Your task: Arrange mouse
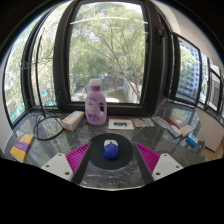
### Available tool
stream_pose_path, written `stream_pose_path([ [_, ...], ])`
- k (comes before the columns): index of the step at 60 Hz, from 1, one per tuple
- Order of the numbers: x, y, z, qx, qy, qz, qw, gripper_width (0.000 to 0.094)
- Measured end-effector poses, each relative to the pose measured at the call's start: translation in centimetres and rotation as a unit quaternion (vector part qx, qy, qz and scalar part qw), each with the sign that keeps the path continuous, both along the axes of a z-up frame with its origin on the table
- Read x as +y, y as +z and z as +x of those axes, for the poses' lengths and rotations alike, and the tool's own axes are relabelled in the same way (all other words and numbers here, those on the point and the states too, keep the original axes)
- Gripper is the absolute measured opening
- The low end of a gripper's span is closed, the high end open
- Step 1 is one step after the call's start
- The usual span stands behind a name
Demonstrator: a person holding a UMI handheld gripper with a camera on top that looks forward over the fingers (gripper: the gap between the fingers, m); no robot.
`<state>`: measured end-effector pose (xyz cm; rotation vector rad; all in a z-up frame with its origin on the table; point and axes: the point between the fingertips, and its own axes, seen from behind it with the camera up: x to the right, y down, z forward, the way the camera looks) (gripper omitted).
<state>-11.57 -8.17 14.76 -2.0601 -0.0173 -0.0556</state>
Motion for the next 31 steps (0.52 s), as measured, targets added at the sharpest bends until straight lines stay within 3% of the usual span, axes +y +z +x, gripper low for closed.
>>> stream_pose_path([
  [16, -9.2, 3.1, -2.0, -0.011, -0.008, 0.017, 1.000, 0.0856],
  [31, -12.2, 4.2, -3.2, -0.009, -0.008, 0.022, 1.000, 0.0856],
])
